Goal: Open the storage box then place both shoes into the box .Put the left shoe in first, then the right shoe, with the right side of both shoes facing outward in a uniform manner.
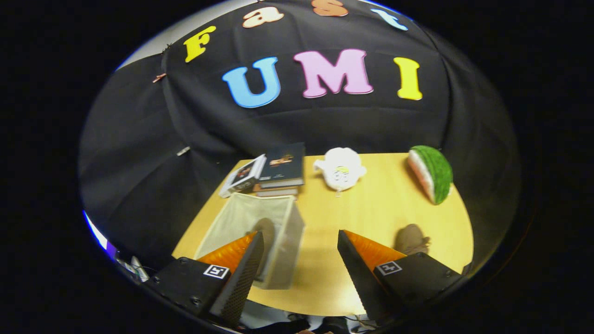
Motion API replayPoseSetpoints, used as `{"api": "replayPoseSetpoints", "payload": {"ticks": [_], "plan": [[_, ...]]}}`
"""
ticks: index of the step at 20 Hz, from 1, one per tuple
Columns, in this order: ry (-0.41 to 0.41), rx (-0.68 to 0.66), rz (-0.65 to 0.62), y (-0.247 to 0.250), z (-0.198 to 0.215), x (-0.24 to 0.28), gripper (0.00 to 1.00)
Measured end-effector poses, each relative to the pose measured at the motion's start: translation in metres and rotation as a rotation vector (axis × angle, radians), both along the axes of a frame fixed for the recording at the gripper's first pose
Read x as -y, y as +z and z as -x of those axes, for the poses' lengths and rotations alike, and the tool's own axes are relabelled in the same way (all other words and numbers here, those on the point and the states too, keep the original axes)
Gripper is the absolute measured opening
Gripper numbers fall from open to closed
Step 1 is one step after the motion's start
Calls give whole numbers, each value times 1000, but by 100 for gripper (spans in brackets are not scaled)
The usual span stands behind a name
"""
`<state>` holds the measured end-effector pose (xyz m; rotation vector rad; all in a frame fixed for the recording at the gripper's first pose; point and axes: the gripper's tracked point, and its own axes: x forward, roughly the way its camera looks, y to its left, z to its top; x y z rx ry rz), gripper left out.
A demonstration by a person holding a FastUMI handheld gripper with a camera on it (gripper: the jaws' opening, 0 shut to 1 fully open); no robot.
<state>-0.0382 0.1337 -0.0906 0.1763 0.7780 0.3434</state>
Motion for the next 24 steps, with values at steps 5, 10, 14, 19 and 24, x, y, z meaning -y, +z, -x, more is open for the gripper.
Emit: {"api": "replayPoseSetpoints", "payload": {"ticks": [5, 10, 14, 19, 24], "plan": [[-136, -47, 58, -41, -8, 90, 99], [-146, -30, 104, -76, -29, 138, 98], [-59, -106, 165, -122, -35, 152, 99], [-73, -223, 161, -164, -14, 174, 99], [-51, -290, 226, -198, 5, 199, 99]]}}
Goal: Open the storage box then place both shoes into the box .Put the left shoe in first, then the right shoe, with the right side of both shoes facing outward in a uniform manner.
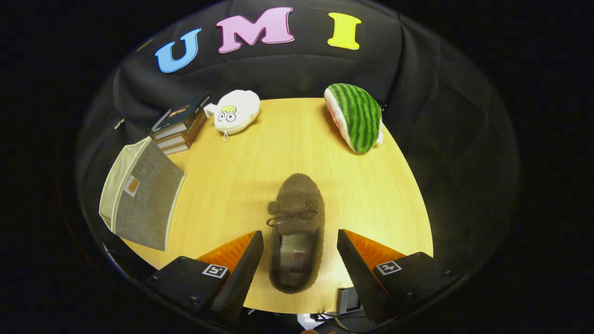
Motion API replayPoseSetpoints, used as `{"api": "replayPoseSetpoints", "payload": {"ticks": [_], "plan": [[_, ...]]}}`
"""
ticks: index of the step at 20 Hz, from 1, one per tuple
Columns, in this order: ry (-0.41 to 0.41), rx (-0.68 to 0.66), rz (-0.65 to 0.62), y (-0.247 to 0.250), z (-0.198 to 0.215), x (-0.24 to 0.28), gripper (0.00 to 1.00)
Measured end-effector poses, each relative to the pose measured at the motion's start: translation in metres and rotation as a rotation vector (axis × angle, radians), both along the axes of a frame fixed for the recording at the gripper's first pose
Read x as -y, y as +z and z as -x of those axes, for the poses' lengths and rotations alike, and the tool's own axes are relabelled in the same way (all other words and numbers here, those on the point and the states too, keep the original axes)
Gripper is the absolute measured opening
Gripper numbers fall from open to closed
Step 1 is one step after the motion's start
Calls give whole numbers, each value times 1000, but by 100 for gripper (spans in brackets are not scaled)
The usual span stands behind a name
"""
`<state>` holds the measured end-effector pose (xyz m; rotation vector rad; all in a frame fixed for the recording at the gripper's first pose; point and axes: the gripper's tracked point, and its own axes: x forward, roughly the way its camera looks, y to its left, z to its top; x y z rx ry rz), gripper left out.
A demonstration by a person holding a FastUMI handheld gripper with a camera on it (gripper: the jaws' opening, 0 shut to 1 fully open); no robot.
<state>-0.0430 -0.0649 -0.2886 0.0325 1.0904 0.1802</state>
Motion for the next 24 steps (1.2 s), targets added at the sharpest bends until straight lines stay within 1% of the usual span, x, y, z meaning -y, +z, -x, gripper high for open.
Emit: {"api": "replayPoseSetpoints", "payload": {"ticks": [2, 4, 6, 8, 14, 16, 17, 19, 20, 22, 23, 24], "plan": [[1, -22, 15, -11, 6, 9, 99], [-19, -46, 43, -24, 8, 27, 98], [-41, -75, 35, -34, 8, 36, 99], [-40, -93, 30, -44, 7, 40, 99], [11, -95, 5, -66, -10, 32, 100], [4, -113, 4, -79, -14, 33, 100], [-9, -131, -18, -82, -15, 31, 100], [-48, -125, -47, -85, -27, 29, 100], [-44, -142, -59, -88, -25, 24, 100], [-25, -159, -103, -89, -23, 10, 94], [-15, -158, -109, -89, -23, 5, 76], [-1, -154, -112, -89, -23, -1, 62]]}}
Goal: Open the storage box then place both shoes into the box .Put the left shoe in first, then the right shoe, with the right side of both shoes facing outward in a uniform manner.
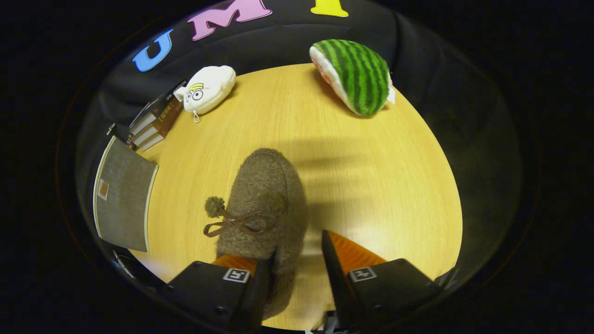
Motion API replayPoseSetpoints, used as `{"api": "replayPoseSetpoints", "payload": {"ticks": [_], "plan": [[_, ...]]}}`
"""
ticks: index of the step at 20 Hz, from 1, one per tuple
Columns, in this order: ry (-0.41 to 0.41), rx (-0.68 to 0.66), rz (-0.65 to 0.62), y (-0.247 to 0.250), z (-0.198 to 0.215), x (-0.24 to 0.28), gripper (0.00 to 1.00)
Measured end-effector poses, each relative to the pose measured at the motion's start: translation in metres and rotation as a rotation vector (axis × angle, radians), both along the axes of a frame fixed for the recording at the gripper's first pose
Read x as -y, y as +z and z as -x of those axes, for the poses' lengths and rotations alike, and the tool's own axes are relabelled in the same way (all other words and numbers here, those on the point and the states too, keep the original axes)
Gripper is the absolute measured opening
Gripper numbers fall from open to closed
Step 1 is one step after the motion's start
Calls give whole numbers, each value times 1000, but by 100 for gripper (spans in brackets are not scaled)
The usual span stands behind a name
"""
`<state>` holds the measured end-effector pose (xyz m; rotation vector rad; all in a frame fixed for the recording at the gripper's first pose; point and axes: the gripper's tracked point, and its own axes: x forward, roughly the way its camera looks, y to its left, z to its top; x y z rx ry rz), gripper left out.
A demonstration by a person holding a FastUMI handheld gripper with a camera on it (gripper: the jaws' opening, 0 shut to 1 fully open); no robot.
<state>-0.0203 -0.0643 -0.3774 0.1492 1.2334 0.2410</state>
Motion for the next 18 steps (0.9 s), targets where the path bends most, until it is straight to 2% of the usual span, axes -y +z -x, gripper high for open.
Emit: {"api": "replayPoseSetpoints", "payload": {"ticks": [1, 3, 6, 7, 8, 11, 13, 18], "plan": [[9, 3, 11, -1, 0, -2, 44], [6, -2, 22, 0, 0, -3, 32], [-11, 9, 22, 0, -2, 1, 21], [-6, 16, 26, 1, -4, 1, 10], [12, 19, 24, -2, -4, -2, 6], [12, 5, 16, 7, 6, -2, 5], [-17, 15, -11, 21, 4, -9, 5], [-76, 64, -125, 87, -2, -41, 5]]}}
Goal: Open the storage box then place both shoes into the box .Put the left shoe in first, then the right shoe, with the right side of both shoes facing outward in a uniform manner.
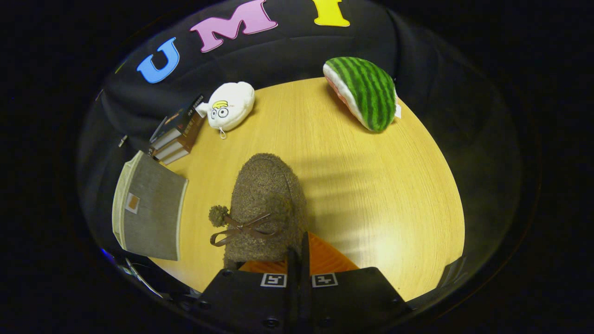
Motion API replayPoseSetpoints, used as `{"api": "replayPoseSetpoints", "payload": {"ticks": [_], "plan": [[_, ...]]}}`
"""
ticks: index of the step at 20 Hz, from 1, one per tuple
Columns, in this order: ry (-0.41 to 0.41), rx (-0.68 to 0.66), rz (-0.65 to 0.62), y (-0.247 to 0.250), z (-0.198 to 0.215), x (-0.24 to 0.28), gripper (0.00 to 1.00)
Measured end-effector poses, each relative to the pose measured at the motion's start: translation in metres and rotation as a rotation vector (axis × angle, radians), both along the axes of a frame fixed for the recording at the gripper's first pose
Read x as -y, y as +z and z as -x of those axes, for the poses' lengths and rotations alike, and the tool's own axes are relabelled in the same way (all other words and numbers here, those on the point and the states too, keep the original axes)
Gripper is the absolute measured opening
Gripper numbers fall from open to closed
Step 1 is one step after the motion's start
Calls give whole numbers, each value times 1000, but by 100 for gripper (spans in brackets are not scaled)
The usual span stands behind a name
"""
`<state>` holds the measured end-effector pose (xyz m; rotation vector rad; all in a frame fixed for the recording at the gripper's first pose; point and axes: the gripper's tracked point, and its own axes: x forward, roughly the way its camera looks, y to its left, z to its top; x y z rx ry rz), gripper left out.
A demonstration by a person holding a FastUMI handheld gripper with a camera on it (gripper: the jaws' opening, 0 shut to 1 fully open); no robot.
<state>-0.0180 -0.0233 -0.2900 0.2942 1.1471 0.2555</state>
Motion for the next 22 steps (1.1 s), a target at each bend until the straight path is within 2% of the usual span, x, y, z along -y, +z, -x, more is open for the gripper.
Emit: {"api": "replayPoseSetpoints", "payload": {"ticks": [8, 13, 18, 22], "plan": [[-44, 75, -180, 114, -8, -97, 5], [-60, 73, -230, 160, -8, -164, 5], [-81, 95, -266, 190, -19, -227, 5], [-67, 92, -218, 173, -19, -270, 5]]}}
